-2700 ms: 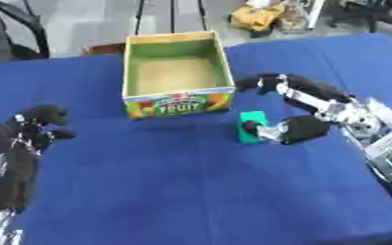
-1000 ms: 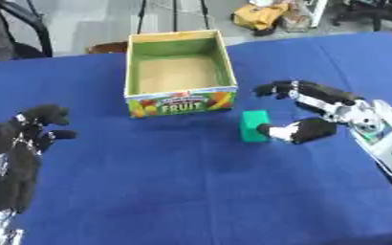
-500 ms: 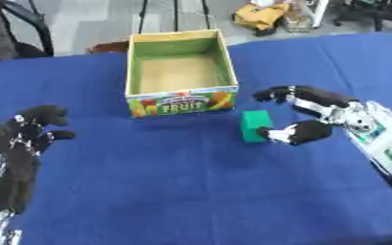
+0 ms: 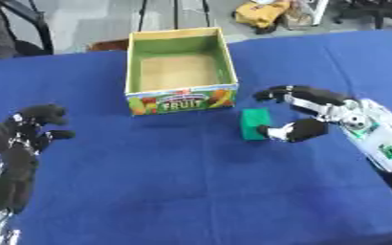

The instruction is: Pick up objects on the table and place them in the box.

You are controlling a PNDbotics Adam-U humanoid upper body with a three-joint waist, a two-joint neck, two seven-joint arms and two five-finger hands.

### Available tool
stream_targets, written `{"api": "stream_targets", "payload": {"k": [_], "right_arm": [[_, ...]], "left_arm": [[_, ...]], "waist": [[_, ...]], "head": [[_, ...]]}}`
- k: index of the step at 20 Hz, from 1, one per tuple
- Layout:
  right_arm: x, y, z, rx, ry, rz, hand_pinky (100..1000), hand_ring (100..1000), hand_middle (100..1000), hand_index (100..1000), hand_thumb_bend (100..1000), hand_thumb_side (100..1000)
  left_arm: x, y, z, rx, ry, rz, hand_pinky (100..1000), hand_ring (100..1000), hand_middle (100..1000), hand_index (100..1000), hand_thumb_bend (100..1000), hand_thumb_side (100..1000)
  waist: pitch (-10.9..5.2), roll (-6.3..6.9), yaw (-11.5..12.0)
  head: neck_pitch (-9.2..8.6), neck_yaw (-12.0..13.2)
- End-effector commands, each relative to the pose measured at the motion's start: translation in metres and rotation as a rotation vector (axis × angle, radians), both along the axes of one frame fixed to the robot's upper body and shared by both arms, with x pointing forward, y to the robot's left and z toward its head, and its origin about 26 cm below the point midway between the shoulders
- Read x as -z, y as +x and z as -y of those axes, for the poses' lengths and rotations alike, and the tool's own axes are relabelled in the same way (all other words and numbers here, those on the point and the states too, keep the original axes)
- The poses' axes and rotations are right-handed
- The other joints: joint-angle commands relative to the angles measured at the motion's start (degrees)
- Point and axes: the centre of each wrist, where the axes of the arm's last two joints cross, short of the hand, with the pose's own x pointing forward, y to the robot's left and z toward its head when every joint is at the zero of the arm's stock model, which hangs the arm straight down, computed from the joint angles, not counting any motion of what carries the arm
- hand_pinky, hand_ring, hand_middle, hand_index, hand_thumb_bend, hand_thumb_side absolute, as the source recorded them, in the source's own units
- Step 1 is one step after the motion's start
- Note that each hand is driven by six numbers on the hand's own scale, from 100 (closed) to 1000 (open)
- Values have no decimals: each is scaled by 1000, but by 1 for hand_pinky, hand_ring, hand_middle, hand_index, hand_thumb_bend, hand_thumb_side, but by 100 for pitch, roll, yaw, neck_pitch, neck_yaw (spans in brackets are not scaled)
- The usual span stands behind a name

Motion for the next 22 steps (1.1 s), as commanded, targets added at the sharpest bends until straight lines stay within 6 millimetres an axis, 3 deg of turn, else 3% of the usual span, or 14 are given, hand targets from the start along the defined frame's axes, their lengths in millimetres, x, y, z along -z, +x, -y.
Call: {"api": "stream_targets", "payload": {"k": [1,22], "right_arm": [[-10,2,4,6,-16,28,855,923,872,1000,298,717],[6,8,11,17,-29,-30,853,916,863,1000,263,734]], "left_arm": [[-5,0,0,10,6,18,669,861,578,760,668,851],[-5,0,1,25,10,22,670,860,578,760,665,852]], "waist": [[-82,-9,11],[-62,11,118]], "head": [[16,-23],[2,-98]]}}
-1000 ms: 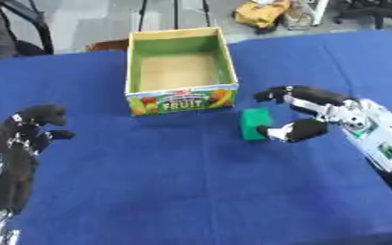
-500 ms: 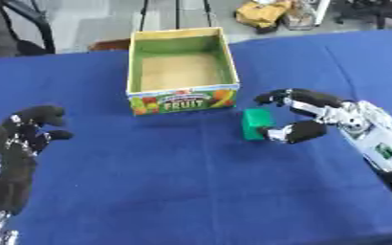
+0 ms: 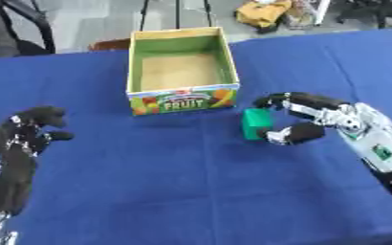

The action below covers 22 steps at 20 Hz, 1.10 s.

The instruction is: Pick up objects on the table and place them in the box.

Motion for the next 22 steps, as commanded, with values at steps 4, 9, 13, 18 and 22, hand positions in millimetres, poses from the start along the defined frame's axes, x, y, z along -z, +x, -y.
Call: {"api": "stream_targets", "payload": {"k": [4,9,13,18,22], "right_arm": [[-8,3,4,4,-16,21,851,914,859,1000,252,734],[-7,3,4,8,-9,37,820,845,781,974,126,640],[-7,3,3,24,-5,66,785,753,642,945,100,443],[-7,3,3,48,4,97,733,604,418,908,100,234],[-7,3,3,79,23,139,690,524,300,883,100,155]], "left_arm": [[-6,0,0,12,4,22,671,861,578,760,665,853],[-6,0,0,12,4,22,671,861,578,760,664,854],[-5,0,0,12,3,21,671,861,579,760,664,855],[-5,0,0,11,2,20,671,861,579,760,664,855],[-5,0,0,11,2,19,671,861,579,760,664,855]], "waist": [[-60,-2,13],[-49,7,13],[-46,13,10],[-47,17,4],[-47,19,3]], "head": [[-13,-37],[-16,-41],[-18,-46],[-29,-49],[-35,-49]]}}
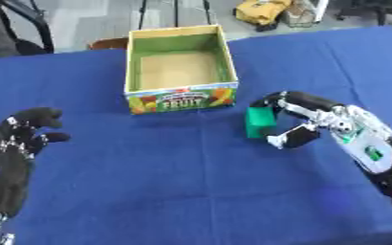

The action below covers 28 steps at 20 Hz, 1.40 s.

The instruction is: Pick up objects on the table and place them in the box.

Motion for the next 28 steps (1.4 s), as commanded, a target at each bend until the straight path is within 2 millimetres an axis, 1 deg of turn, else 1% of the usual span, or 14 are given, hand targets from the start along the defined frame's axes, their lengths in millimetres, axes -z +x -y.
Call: {"api": "stream_targets", "payload": {"k": [1,3,4,5,6,9,13,17,20,22,25,28], "right_arm": [[-13,1,3,27,3,69,686,519,291,881,100,132],[-16,0,2,25,15,91,683,515,284,880,100,129],[-19,-1,1,20,20,102,683,514,282,880,100,171],[-23,-3,0,12,24,117,683,514,281,881,100,173],[-28,-4,-1,4,28,132,684,515,281,881,100,109],[-48,-10,-6,-30,38,185,686,517,281,882,100,100],[-84,-19,-12,-62,42,274,689,516,281,885,100,100],[-107,-21,-9,-39,43,332,691,517,286,889,100,100],[-116,-13,-1,20,58,356,689,519,285,887,100,100],[-119,-5,8,77,77,361,688,522,285,886,100,100],[-121,10,20,157,95,365,688,526,286,886,100,100],[-119,24,32,229,99,365,691,533,294,889,100,100]], "left_arm": [[-5,0,0,7,1,17,671,861,579,760,664,856],[-5,0,0,6,0,17,671,860,579,760,665,856],[-5,0,0,6,0,17,671,860,579,760,665,856],[-5,0,0,5,0,18,671,860,579,760,664,856],[-5,0,0,4,0,18,671,860,579,760,665,855],[-6,1,-1,2,0,19,671,860,579,760,667,855],[-6,1,-1,1,2,17,671,860,579,760,668,856],[-5,1,-1,3,12,15,671,860,579,760,668,857],[-8,1,1,18,16,23,671,860,579,760,669,856],[-10,2,3,33,20,31,672,860,579,760,669,856],[-13,2,6,53,24,40,672,860,579,760,668,858],[-16,3,9,69,26,52,672,860,579,760,667,855]], "waist": [[-76,-7,-1],[-74,-11,-7],[-73,-14,-11],[-71,-20,-16],[-69,-26,-21],[-66,-48,-40],[-66,-83,-52],[-64,-144,19],[-29,-207,209],[15,-249,410],[75,-301,700],[124,-346,1003]], "head": [[-36,-1],[-44,5],[-49,7],[-56,10],[-63,12],[-89,27],[-140,-9],[-197,-70],[-287,-145],[-376,-219],[-496,-376],[-610,-612]]}}
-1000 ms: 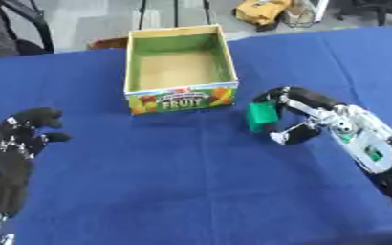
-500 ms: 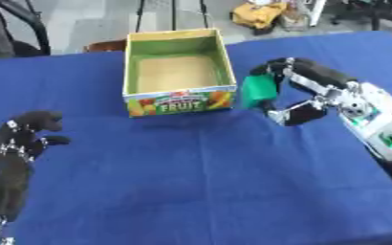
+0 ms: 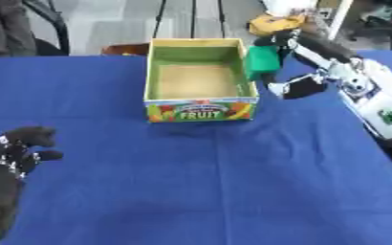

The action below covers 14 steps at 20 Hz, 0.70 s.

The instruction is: Pick up objects on the table and place them in the box.

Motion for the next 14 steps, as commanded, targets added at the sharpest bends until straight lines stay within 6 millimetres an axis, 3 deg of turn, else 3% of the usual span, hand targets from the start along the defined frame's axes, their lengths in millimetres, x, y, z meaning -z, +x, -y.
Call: {"api": "stream_targets", "payload": {"k": [1,6,8,11,13,14], "right_arm": [[-8,11,19,85,8,27,692,537,299,890,100,100],[5,24,45,197,-1,11,702,568,339,899,100,126],[13,29,49,220,-15,-4,718,619,412,911,100,233],[25,36,49,218,-55,-37,840,849,804,973,130,663],[27,39,47,205,-84,-44,881,907,899,984,263,775],[26,39,46,202,-90,-37,882,914,912,985,284,791]], "left_arm": [[-12,0,2,26,12,43,672,860,579,760,667,853],[-20,0,10,78,14,73,673,859,579,760,663,850],[-22,0,11,91,12,79,673,859,579,760,662,849],[-22,-1,13,98,7,81,673,860,579,761,661,851],[-23,-1,13,102,5,83,673,860,580,761,662,851],[-23,0,14,103,5,84,673,860,580,761,662,851]], "waist": [[-56,-27,154],[32,-52,691],[52,-29,806],[82,4,853],[102,13,831],[108,12,813]], "head": [[-188,-245],[-417,-686],[-462,-803],[-495,-880],[-507,-902],[-509,-906]]}}
